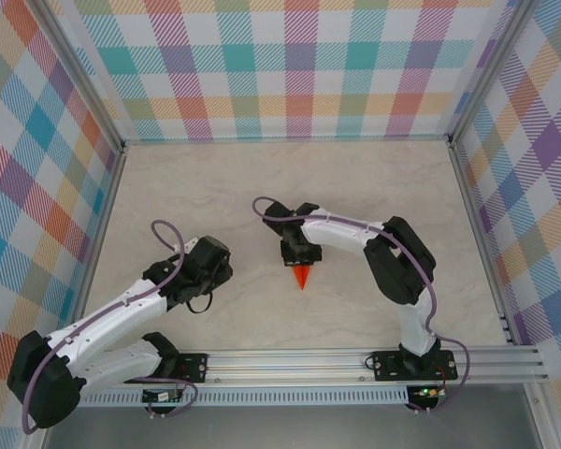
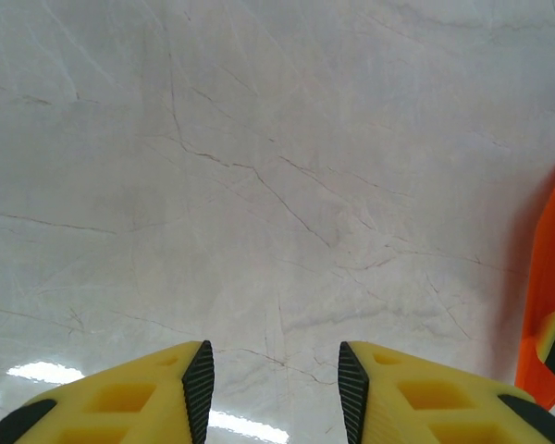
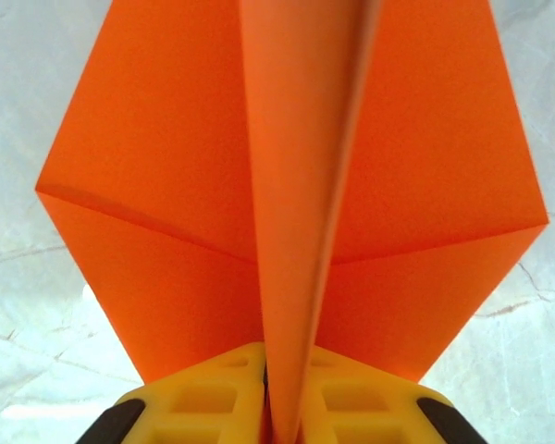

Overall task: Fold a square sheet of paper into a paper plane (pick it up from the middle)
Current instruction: Move the paper plane to the center of the table.

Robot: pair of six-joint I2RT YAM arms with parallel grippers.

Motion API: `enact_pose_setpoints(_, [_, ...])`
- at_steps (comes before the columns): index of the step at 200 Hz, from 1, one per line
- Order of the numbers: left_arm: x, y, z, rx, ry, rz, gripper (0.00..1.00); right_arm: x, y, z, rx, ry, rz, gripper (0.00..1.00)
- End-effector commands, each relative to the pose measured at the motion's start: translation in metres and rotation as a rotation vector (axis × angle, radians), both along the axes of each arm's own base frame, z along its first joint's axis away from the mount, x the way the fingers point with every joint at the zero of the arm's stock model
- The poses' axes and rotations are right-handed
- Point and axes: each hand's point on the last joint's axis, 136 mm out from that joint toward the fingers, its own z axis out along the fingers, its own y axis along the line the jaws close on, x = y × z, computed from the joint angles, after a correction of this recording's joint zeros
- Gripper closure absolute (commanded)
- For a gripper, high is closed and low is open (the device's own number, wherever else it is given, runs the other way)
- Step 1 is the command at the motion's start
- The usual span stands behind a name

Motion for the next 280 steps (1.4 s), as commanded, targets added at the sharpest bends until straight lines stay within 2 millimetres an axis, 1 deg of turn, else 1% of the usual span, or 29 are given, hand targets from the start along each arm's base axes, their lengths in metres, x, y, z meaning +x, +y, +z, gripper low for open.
enact_pose_setpoints(1, [-0.001, 0.01, -0.001, 0.017, -0.002, 0.037, 0.58, 0.0, 0.002, -0.008, -0.003, 0.032, 0.009, 0.84])
enact_pose_setpoints(71, [-0.001, 0.011, -0.004, 0.013, 0.009, 0.037, 0.57, -0.004, -0.004, -0.032, -0.033, 0.064, 0.015, 0.78])
enact_pose_setpoints(82, [-0.001, 0.01, -0.005, 0.012, 0.01, 0.038, 0.56, -0.005, -0.003, -0.036, -0.033, 0.069, 0.025, 0.74])
enact_pose_setpoints(123, [0.001, 0.009, -0.003, 0.007, 0.008, 0.037, 0.56, -0.015, -0.004, -0.059, -0.034, 0.122, 0.075, 0.71])
enact_pose_setpoints(140, [0.002, 0.008, -0.003, 0.009, 0.007, 0.034, 0.56, -0.018, 0.0, -0.061, 0.005, 0.119, 0.13, 0.68])
enact_pose_setpoints(150, [0.003, 0.008, -0.004, 0.011, 0.011, 0.031, 0.56, -0.018, 0.0, -0.06, 0.015, 0.11, 0.153, 0.65])
enact_pose_setpoints(161, [0.003, 0.008, -0.004, 0.013, 0.014, 0.032, 0.56, -0.017, 0.0, -0.055, 0.017, 0.094, 0.169, 0.61])
enact_pose_setpoints(184, [0.004, 0.006, -0.006, 0.01, 0.018, 0.032, 0.56, -0.011, 0.001, -0.043, 0.021, 0.07, 0.174, 0.6])
enact_pose_setpoints(201, [0.005, 0.005, -0.006, 0.01, 0.02, 0.03, 0.55, -0.007, 0.004, -0.03, 0.03, 0.051, 0.161, 0.59])
enact_pose_setpoints(235, [0.007, 0.004, -0.003, 0.025, 0.017, 0.013, 0.55, 0.004, 0.008, 0.013, 0.078, -0.041, 0.134, 0.51])
enact_pose_setpoints(261, [0.009, 0.007, 0.002, 0.056, 0.007, 0.006, 0.56, 0.007, 0.004, 0.047, 0.114, -0.112, 0.114, 0.38])
enact_pose_setpoints(280, [0.01, 0.01, 0.005, 0.075, -0.002, 0.006, 0.56, 0.007, -0.005, 0.071, 0.129, -0.173, 0.093, 0.3])
